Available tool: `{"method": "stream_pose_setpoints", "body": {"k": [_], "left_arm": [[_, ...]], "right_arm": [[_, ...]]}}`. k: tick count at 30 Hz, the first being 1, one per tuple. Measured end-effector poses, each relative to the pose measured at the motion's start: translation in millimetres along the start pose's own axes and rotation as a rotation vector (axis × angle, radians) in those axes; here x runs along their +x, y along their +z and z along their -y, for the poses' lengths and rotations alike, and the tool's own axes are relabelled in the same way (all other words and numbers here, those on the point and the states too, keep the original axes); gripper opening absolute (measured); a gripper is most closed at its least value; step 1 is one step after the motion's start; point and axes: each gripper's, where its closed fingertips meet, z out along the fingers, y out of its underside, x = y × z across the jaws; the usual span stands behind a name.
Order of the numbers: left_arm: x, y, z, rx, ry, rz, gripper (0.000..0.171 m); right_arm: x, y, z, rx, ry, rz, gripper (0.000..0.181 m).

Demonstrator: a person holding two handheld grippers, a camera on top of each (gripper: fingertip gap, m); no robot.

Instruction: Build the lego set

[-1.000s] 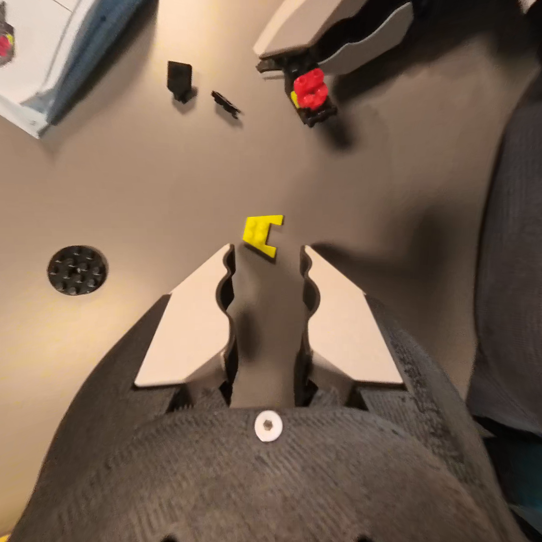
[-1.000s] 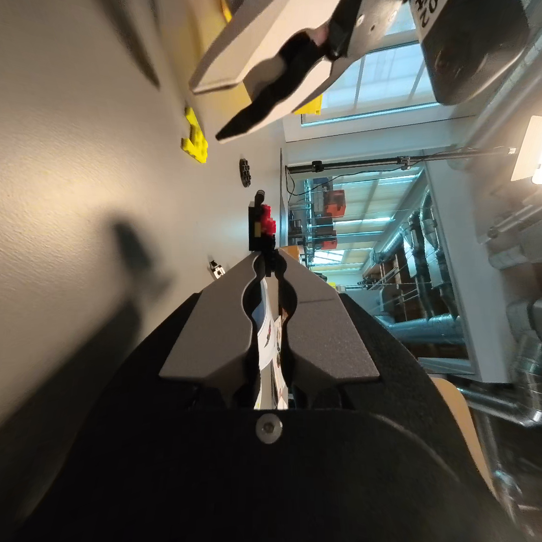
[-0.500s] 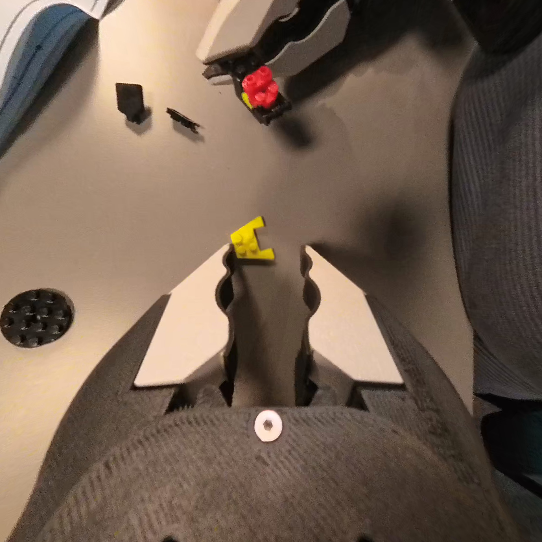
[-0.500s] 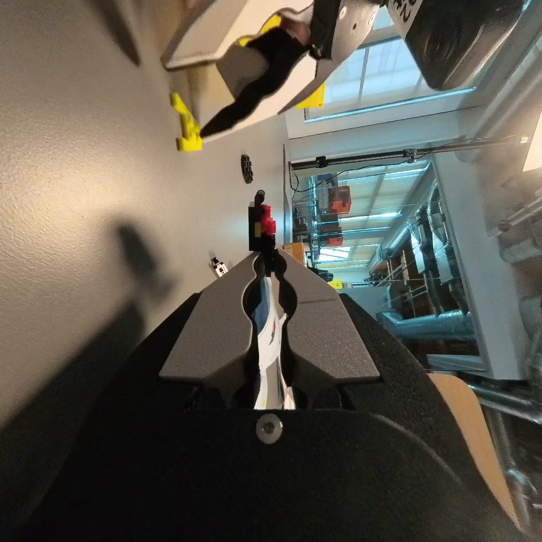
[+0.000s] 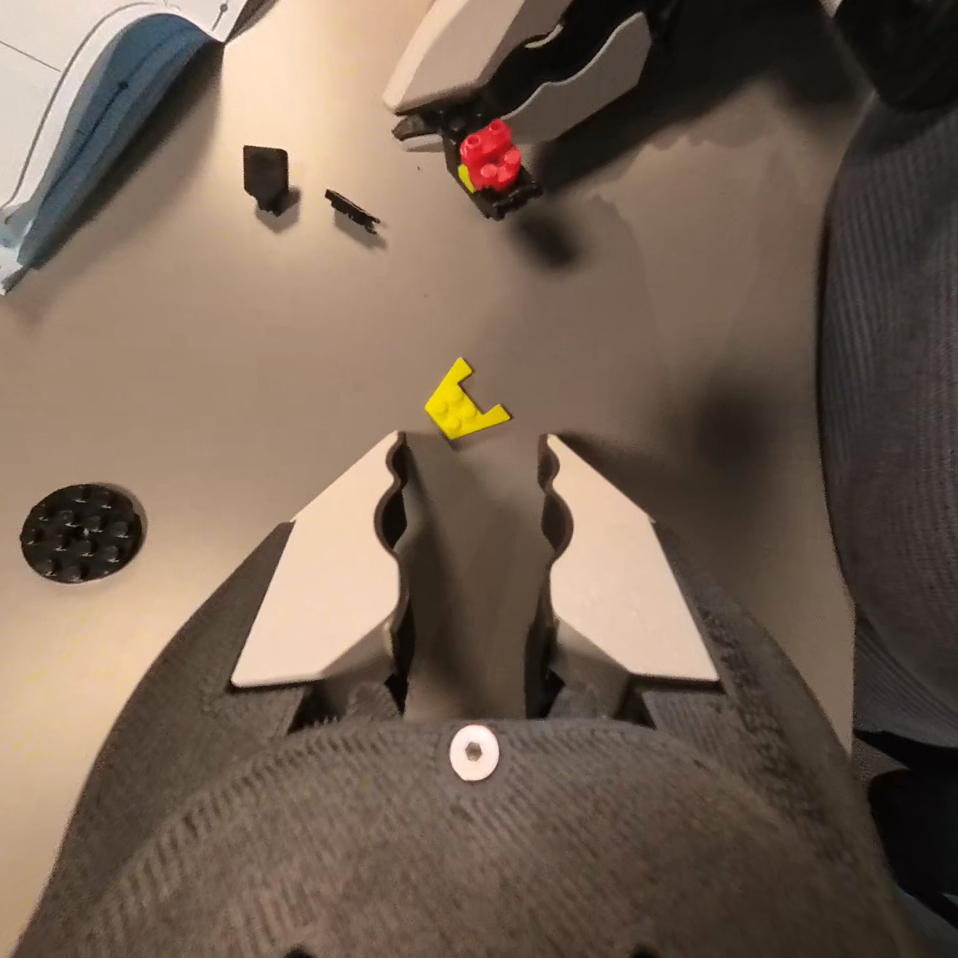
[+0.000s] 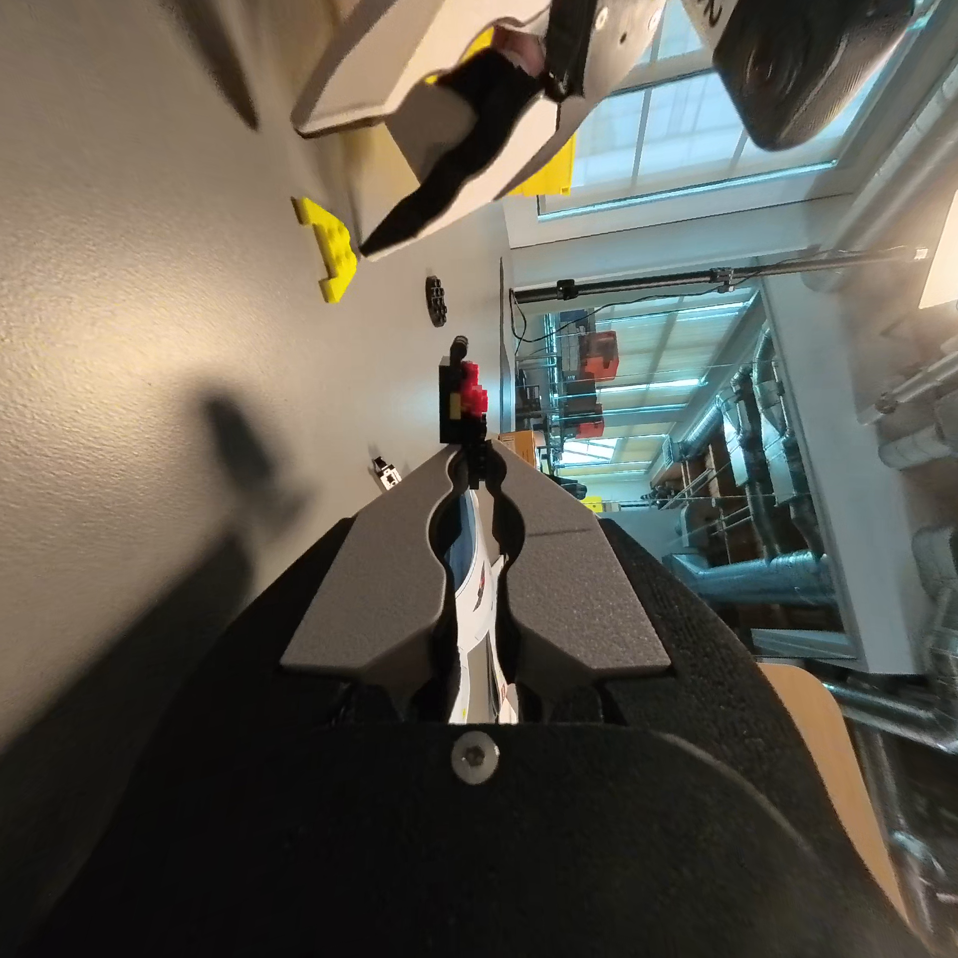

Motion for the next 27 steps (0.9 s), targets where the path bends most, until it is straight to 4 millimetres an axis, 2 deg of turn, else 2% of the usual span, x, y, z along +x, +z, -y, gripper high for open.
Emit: {"method": "stream_pose_setpoints", "body": {"k": [5, 10, 13, 15, 19, 24, 27], "left_arm": [[10.7, 2.5, 0.3, -0.013, 0.035, -0.036, 0.047], [45.1, 8.9, 15.1, 0.035, 0.039, -0.192, 0.046], [23.8, 12.5, 21.9, 0.059, 0.067, -0.037, 0.047], [16.4, 16.1, 17.1, 0.033, 0.054, -0.010, 0.049], [17.3, 19.6, 19.1, 0.047, -0.014, -0.014, 0.046], [12.4, 22.1, 16.8, 0.036, -0.010, 0.161, 0.037], [14.7, 23.8, 17.5, 0.051, -0.008, 0.191, 0.034]], "right_arm": [[0.1, 0.5, -1.1, -0.001, 0.000, 0.000, 0.002], [0.3, 1.0, -2.2, 0.001, 0.004, 0.001, 0.002], [0.3, 1.3, -2.8, 0.001, 0.002, 0.001, 0.002], [0.5, 1.4, -3.2, 0.001, 0.001, 0.001, 0.002], [0.9, 1.9, -4.5, -0.001, 0.000, 0.001, 0.002], [1.2, 2.5, -5.2, 0.000, 0.001, 0.001, 0.003], [0.8, 3.2, -5.4, 0.000, -0.001, 0.005, 0.002]]}}
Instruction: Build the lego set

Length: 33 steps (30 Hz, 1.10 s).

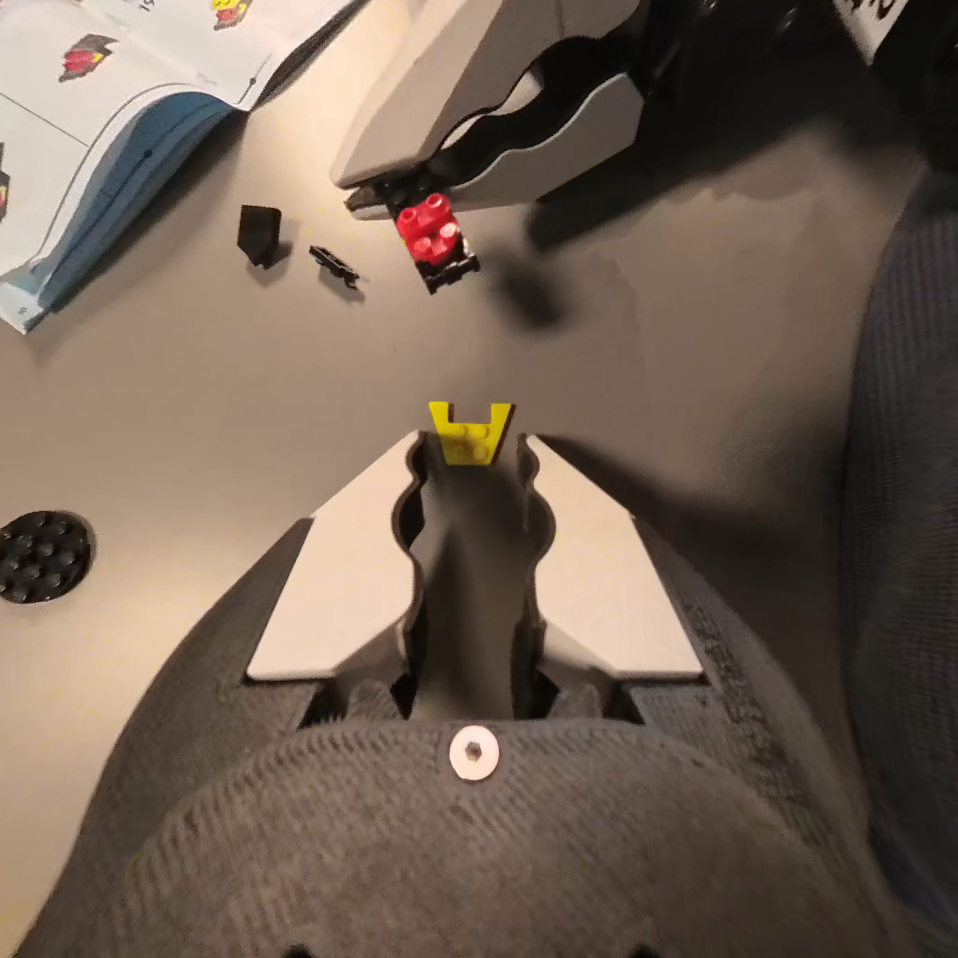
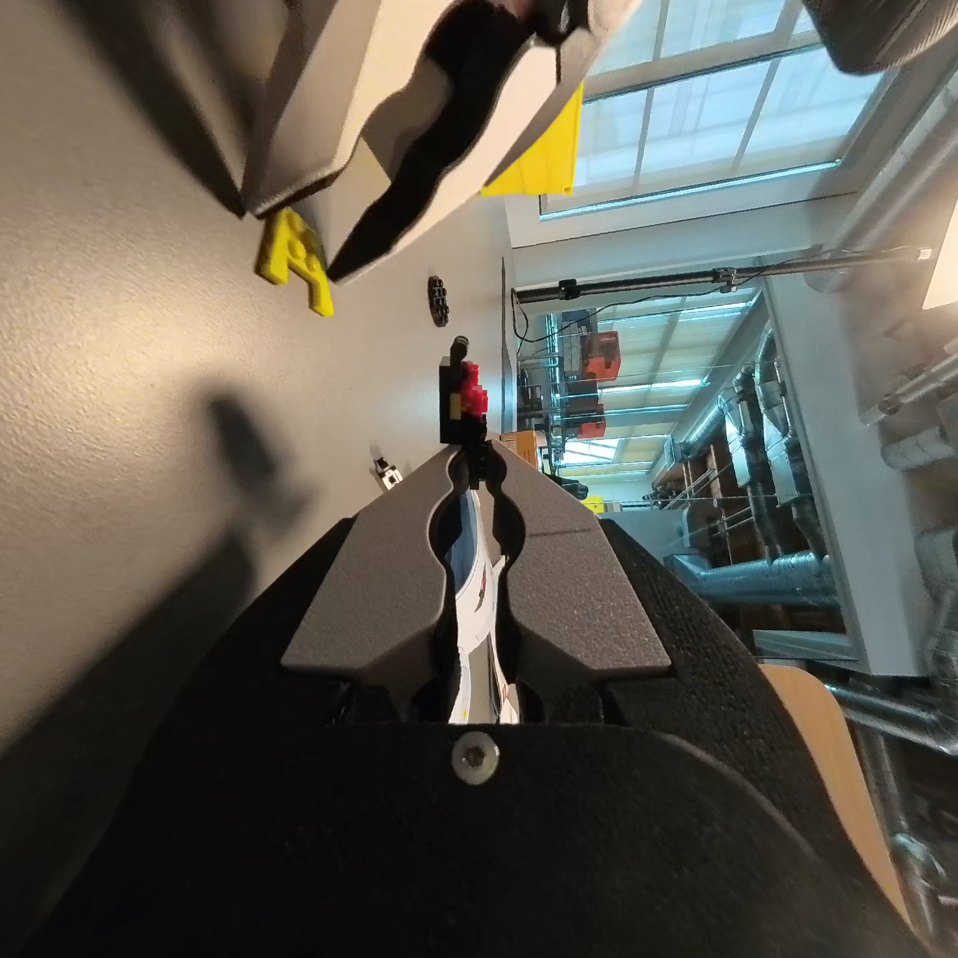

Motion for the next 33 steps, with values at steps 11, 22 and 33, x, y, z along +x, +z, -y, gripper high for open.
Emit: {"method": "stream_pose_setpoints", "body": {"k": [11, 22, 33], "left_arm": [[-5.9, -5.3, 14.2, 0.098, -0.068, 0.101, 0.022], [-26.6, -31.5, 62.8, 0.365, -0.251, 0.202, 0.022], [-13.5, -15.1, 77.1, 0.330, -0.257, 0.136, 0.022]], "right_arm": [[-0.2, 1.1, 0.0, -0.017, -0.078, -0.006, 0.002], [4.7, 2.3, -1.4, -0.057, -0.128, -0.029, 0.002], [8.3, 2.7, -1.5, -0.067, -0.136, -0.041, 0.002]]}}
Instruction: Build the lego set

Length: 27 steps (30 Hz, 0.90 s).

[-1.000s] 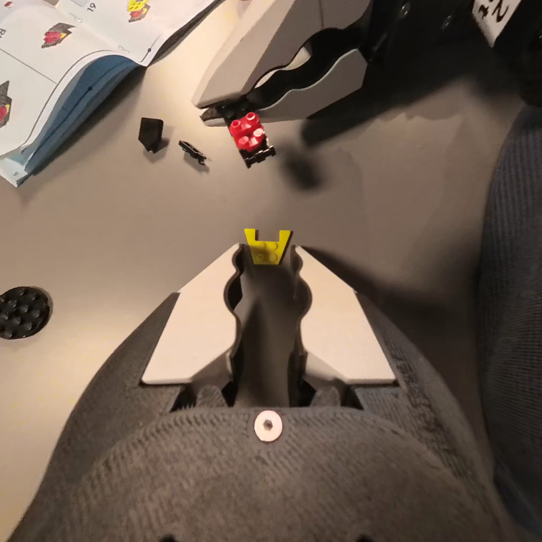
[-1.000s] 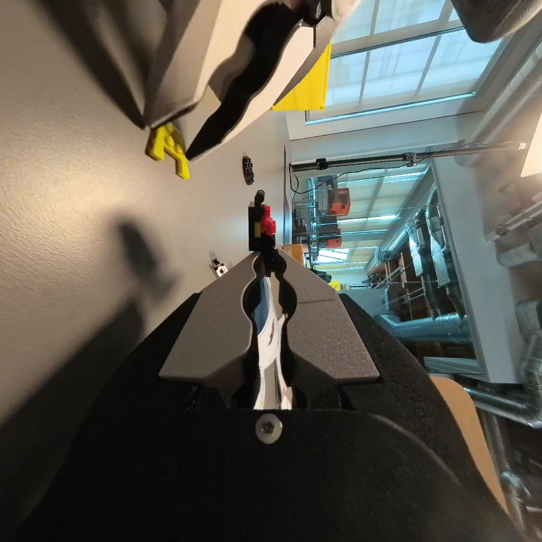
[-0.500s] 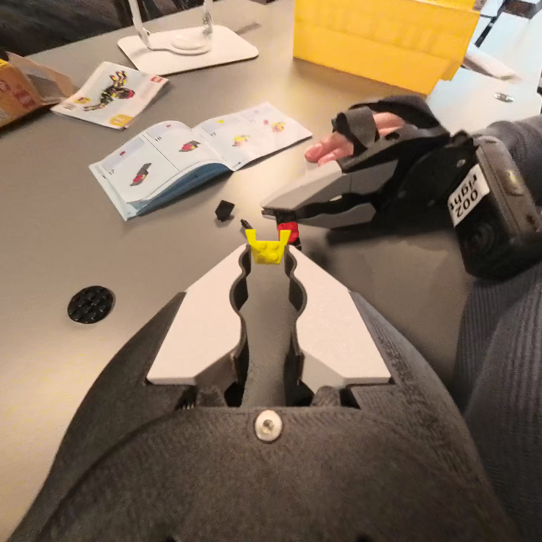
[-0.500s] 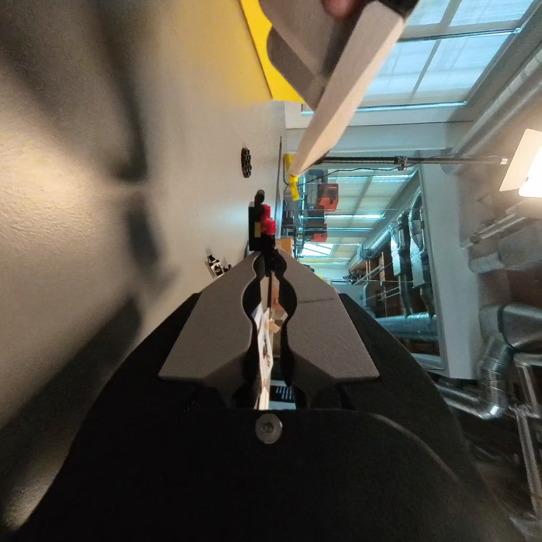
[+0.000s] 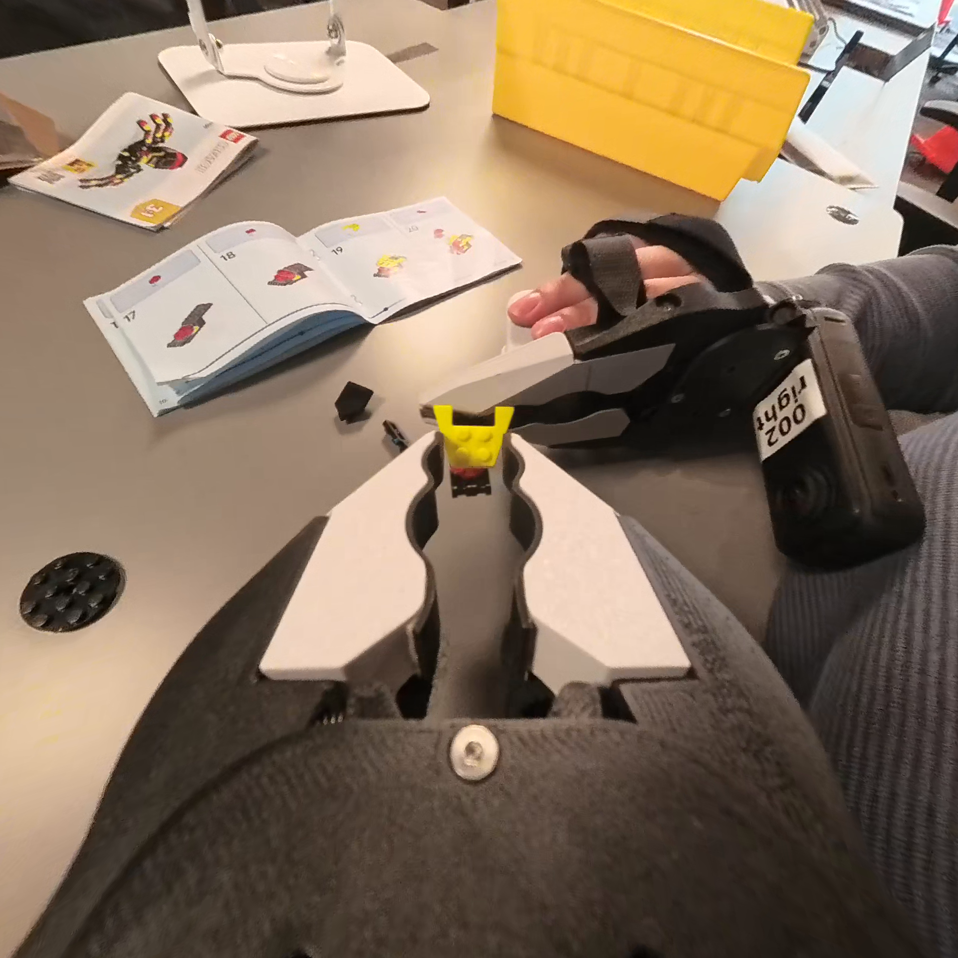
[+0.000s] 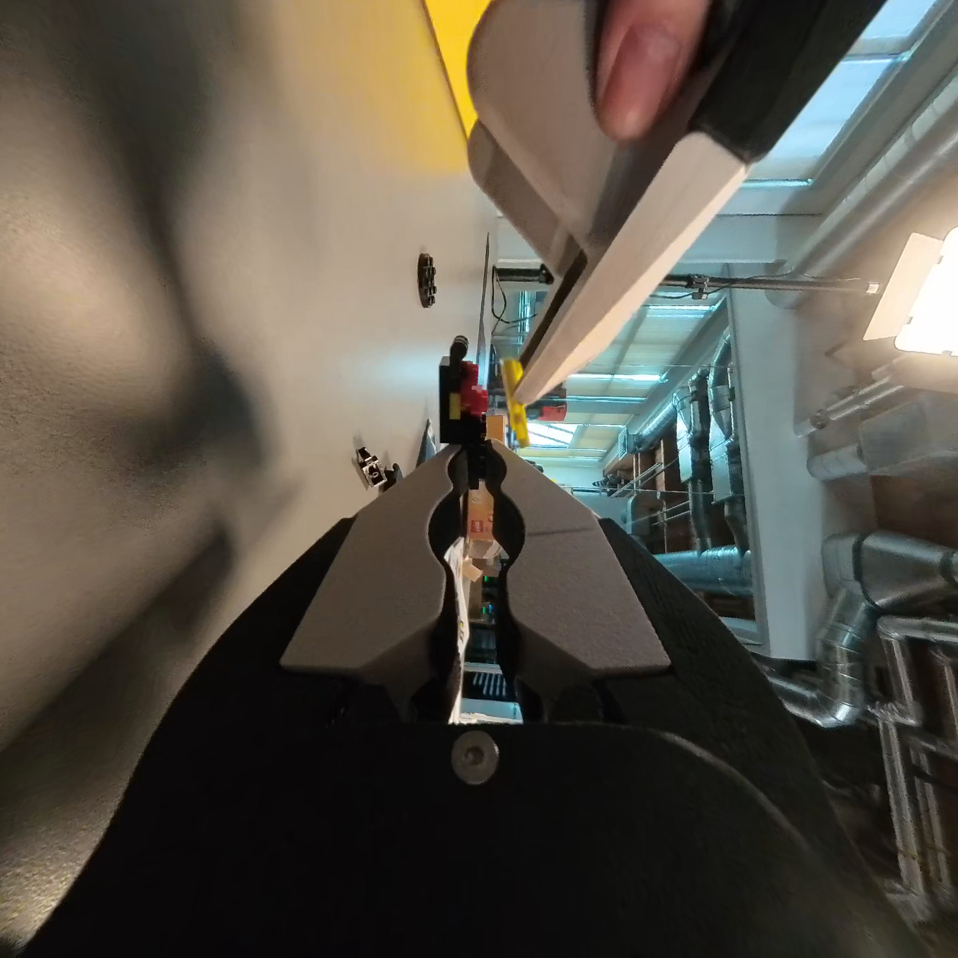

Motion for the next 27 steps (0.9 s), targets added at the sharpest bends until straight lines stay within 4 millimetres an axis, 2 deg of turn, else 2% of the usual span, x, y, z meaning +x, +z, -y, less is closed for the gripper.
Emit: {"method": "stream_pose_setpoints", "body": {"k": [5, 13, 27], "left_arm": [[-1.1, 0.0, 0.9, 0.000, 0.038, 0.034, 0.022], [-21.2, -15.4, 1.0, 0.033, 0.019, 0.106, 0.022], [-18.3, -14.9, -0.5, 0.043, 0.009, 0.075, 0.022]], "right_arm": [[0.8, 0.0, 0.1, 0.000, -0.001, -0.001, 0.003], [1.0, 0.7, -0.5, 0.000, 0.009, 0.001, 0.002], [-0.2, 1.5, -1.0, 0.002, 0.019, 0.010, 0.002]]}}
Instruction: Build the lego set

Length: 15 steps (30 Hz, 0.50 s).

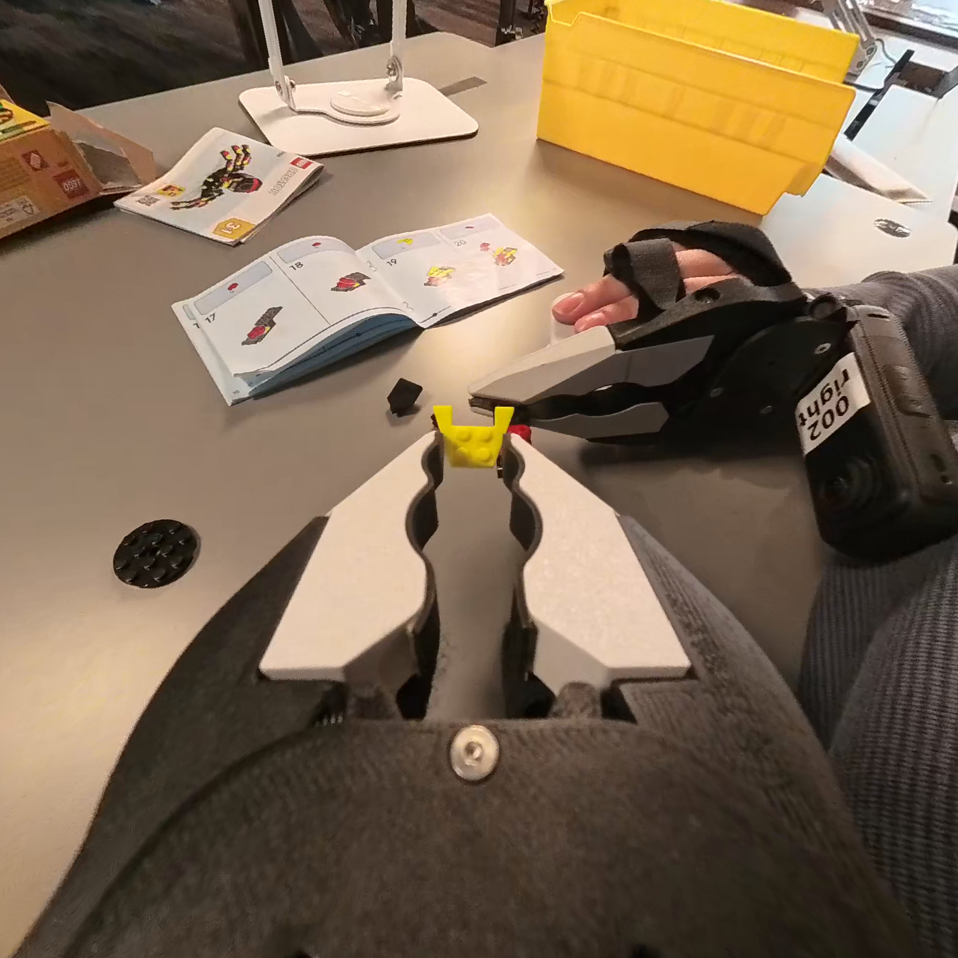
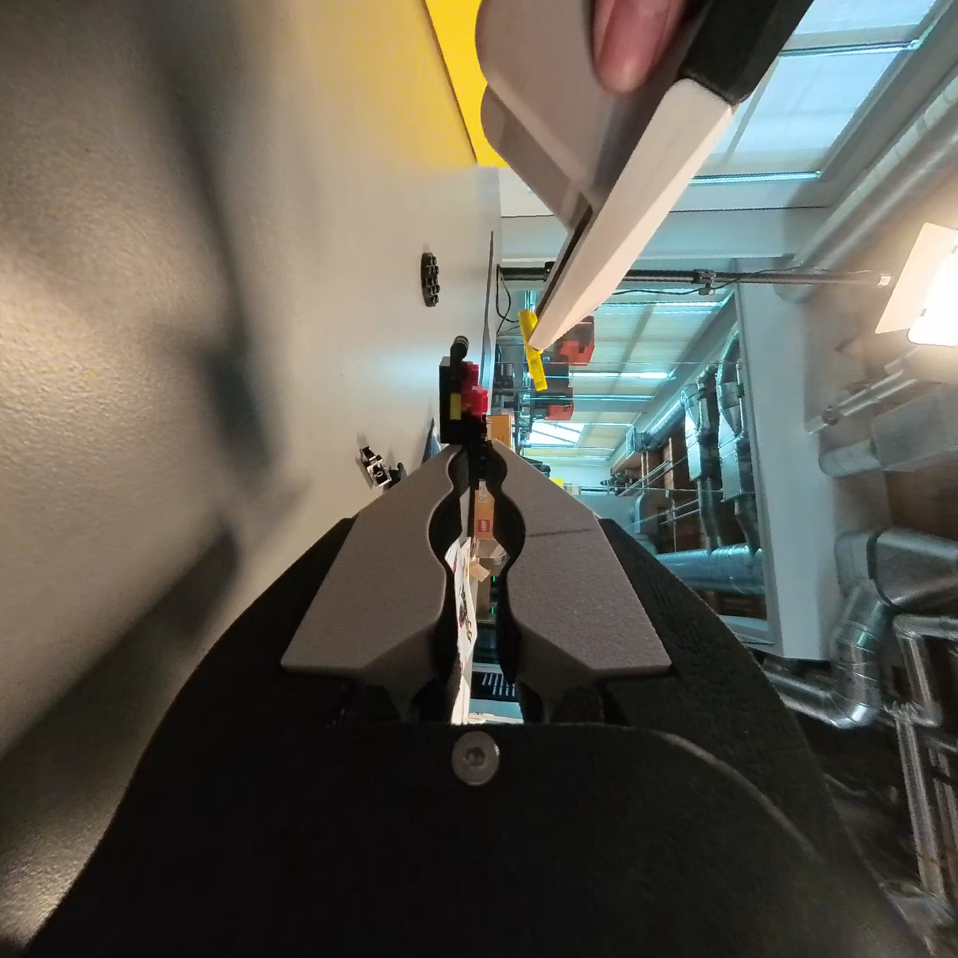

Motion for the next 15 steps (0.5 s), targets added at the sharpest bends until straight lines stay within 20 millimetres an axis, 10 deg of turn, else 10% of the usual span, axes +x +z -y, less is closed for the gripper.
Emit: {"method": "stream_pose_setpoints", "body": {"k": [15], "left_arm": [[1.5, 1.3, -1.5, -0.001, -0.005, -0.016, 0.022]], "right_arm": [[-0.9, 0.2, -0.7, -0.001, 0.002, 0.003, 0.002]]}}
